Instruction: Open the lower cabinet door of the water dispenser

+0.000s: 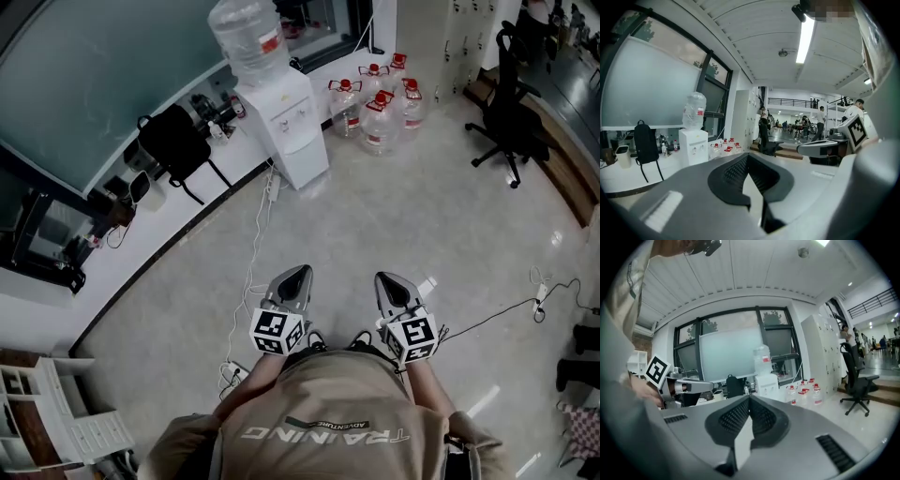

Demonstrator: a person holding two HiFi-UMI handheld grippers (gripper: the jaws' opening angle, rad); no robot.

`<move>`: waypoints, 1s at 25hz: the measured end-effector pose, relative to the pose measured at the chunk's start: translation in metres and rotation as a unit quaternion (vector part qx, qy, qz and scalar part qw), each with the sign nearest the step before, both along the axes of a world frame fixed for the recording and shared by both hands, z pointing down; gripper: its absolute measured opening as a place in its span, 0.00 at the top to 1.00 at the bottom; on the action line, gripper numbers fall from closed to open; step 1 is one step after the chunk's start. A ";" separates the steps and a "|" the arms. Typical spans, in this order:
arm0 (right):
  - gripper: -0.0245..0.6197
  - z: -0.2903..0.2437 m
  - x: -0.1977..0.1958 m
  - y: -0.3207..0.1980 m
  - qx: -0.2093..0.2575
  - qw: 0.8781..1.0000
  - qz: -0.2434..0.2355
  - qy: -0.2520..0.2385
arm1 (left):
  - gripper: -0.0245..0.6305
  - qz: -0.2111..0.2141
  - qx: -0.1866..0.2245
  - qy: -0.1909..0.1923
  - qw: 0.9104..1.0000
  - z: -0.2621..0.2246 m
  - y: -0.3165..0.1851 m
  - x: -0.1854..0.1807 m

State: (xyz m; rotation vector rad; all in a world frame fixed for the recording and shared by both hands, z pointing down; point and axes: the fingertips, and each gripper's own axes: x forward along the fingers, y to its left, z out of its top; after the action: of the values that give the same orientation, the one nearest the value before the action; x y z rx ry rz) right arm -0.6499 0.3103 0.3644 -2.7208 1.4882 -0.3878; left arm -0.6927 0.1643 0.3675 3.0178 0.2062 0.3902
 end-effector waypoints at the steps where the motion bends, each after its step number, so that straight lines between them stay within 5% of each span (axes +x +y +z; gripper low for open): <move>1: 0.95 0.000 0.006 0.002 0.003 1.000 -0.004 -0.002 | 0.95 -0.001 0.002 -0.002 1.000 0.000 0.003 0.005; 7: 0.95 0.003 0.046 0.016 -0.010 0.999 -0.011 0.030 | 0.95 0.013 0.012 -0.005 1.000 0.001 0.029 0.048; 12: 0.95 0.016 0.072 0.045 0.012 0.999 -0.001 -0.030 | 0.95 0.023 0.010 -0.007 1.000 0.001 0.052 0.081; 18: 0.95 0.030 0.112 0.055 0.010 0.999 0.034 -0.037 | 0.95 0.035 0.017 0.001 0.999 0.011 0.046 0.129; 25: 0.95 0.026 0.146 0.048 -0.038 0.996 0.075 -0.019 | 0.95 0.066 -0.014 0.031 0.997 0.006 0.038 0.199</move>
State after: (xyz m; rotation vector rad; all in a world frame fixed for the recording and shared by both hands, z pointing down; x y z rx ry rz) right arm -0.5038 0.3583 0.3905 -2.8426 1.2740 -0.4980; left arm -0.4934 0.2024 0.3739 2.9992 0.4148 0.3018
